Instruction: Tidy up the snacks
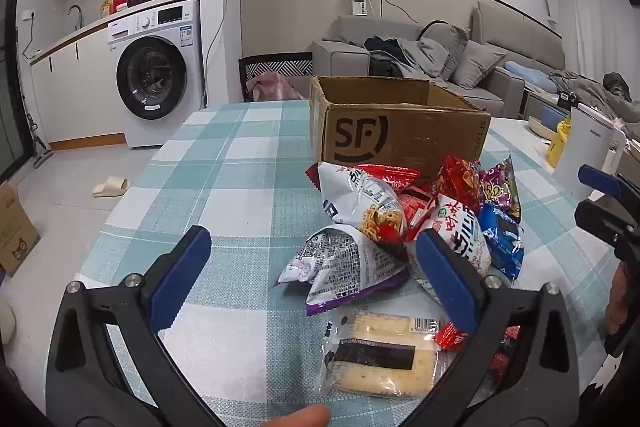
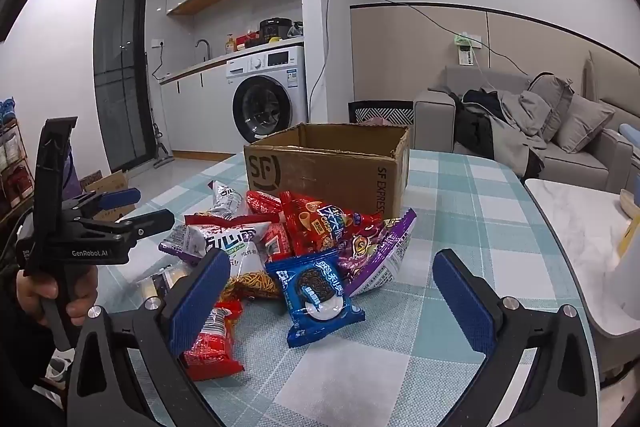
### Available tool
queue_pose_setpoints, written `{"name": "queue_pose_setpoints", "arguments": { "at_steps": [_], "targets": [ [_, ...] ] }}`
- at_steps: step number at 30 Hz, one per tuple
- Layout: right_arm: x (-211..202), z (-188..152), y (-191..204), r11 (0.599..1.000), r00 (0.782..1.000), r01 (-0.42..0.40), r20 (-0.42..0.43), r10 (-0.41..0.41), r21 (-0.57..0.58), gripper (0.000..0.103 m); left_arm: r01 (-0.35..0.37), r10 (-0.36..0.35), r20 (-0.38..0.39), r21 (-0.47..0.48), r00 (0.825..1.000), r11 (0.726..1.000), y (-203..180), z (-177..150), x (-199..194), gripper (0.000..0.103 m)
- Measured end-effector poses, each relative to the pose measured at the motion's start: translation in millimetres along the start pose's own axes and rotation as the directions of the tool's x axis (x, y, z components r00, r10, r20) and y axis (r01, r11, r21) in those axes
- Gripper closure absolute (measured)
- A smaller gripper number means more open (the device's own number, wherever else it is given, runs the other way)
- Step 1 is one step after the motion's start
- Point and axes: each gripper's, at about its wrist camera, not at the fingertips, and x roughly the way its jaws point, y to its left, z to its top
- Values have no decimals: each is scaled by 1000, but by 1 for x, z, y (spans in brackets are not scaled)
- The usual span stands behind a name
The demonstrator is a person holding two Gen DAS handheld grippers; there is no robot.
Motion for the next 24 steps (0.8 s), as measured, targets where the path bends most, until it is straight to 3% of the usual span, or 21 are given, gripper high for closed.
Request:
{"name": "queue_pose_setpoints", "arguments": {
  "at_steps": [24],
  "targets": [
    [0,0,3,1000,1000,-3,-4,3,-6,0,16,-17,-29,-37,999,999,6,-1,11,1]
  ]
}}
